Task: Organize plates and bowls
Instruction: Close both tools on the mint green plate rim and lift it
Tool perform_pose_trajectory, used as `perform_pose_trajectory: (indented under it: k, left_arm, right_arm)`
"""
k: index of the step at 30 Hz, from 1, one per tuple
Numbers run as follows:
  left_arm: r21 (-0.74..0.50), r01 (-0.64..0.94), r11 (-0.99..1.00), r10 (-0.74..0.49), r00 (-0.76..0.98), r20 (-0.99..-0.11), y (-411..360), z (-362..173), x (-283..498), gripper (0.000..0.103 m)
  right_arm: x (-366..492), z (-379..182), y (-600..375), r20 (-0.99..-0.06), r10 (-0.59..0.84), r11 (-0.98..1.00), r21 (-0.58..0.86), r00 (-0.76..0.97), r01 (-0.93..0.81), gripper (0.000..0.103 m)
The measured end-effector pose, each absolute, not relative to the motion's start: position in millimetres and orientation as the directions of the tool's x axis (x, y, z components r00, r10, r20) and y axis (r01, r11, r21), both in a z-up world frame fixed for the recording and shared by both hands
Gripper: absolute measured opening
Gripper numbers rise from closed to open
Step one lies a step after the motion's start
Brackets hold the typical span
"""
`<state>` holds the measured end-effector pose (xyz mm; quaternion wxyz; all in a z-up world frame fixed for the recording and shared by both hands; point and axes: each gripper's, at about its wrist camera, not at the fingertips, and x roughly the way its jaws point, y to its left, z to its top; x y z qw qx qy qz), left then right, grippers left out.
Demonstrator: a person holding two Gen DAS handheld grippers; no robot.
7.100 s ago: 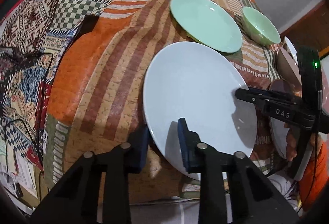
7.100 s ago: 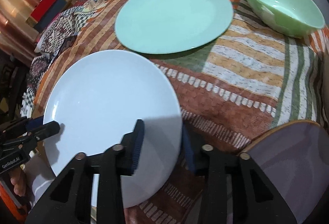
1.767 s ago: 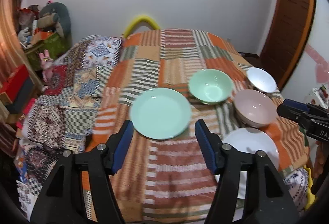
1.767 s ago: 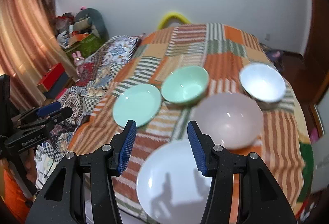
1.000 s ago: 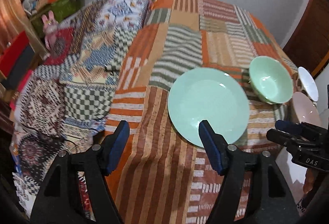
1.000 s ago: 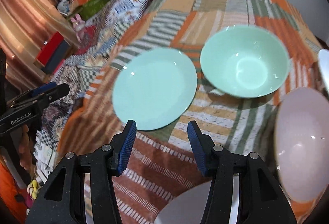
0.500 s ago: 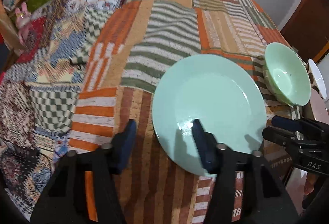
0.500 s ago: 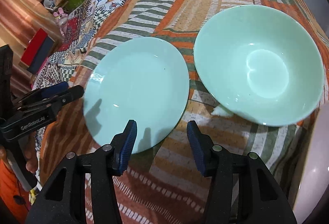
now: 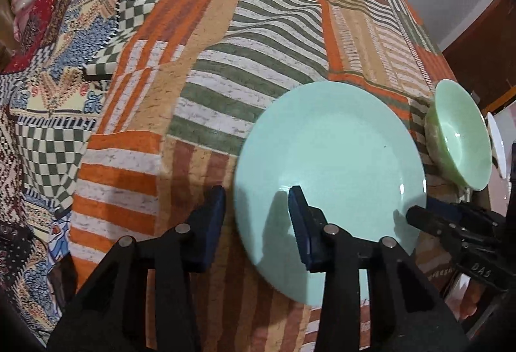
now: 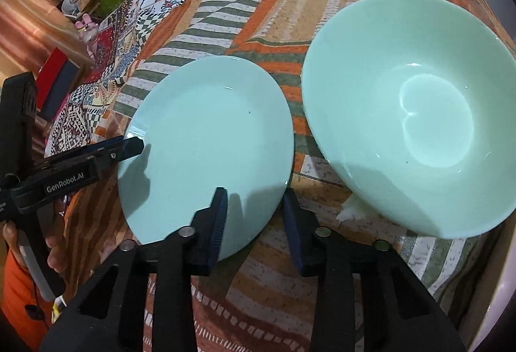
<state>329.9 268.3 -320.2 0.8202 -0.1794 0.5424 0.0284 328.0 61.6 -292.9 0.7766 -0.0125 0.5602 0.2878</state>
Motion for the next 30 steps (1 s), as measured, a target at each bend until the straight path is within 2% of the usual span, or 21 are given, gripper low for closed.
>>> perform_pose_trajectory:
  k: [18,25,27,30]
  left_arm:
    - [-0.168,-0.206,0.964,-0.086,0.356,-0.93,248,-317,277,0.036]
    - [-0.156,-0.184,0.97,-0.081,0.362,-0.929,244,-317,266,0.036]
    - [-0.169,-0.191,0.967,-0.09,0.362,-0.928,246,-318,267,0.036]
    - [-0.207,-0.208,0.956,-0.12,0.368,-0.922,252,-321,271,0.036]
  right_arm:
    - [301,-292,64,-0.898,0.405,0.83,0.28,0.174,-0.483,0.025]
    - [298,-294,63,-0.893,0.419,0.819,0.294,0.164,-0.493,0.024]
    - [301,-296,62,-0.888,0.432,0.82,0.314,0.159,-0.478,0.02]
    - [308,-299,62,-0.884,0.437,0.829,0.324,0.166,-0.456,0.02]
